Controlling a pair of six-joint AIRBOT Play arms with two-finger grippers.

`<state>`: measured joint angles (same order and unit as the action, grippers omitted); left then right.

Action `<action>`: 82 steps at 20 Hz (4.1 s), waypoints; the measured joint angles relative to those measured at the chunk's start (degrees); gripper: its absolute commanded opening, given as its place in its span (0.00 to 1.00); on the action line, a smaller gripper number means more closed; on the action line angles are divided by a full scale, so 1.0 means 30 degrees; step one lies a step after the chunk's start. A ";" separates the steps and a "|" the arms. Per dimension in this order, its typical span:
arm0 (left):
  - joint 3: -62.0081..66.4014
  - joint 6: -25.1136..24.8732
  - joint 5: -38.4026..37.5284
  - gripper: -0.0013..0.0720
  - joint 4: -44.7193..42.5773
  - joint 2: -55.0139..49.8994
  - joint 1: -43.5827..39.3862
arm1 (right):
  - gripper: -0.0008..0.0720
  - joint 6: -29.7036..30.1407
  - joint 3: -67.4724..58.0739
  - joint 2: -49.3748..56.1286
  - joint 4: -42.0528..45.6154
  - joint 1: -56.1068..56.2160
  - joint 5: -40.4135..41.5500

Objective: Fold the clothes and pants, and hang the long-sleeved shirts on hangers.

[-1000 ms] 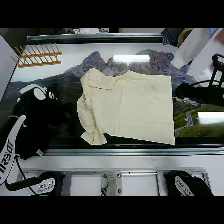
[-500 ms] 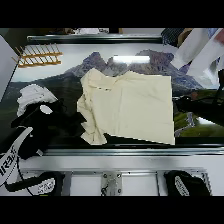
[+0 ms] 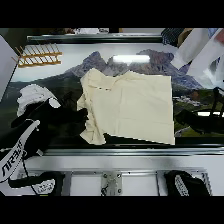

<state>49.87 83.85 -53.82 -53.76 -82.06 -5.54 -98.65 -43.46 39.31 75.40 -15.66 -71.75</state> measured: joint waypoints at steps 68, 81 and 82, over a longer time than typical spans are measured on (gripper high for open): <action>1.4753 0.1231 -0.0911 0.04 -0.2535 -0.5858 0.1785 | 0.02 0.1304 -1.6852 1.8214 0.1647 0.1603 0.3140; 1.3376 -0.0823 -0.1574 0.04 -0.2470 -0.6156 0.3126 | 0.02 0.0889 -1.5635 1.8571 0.1974 0.1574 0.5727; 1.2575 -0.1005 -0.1464 0.04 -0.2521 -0.5778 0.3104 | 0.02 0.0889 -1.5081 1.8345 0.2025 0.1581 0.5741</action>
<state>87.59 80.84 -58.22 -61.32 -99.39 3.77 -95.98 -88.71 94.35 81.47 -10.92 -54.52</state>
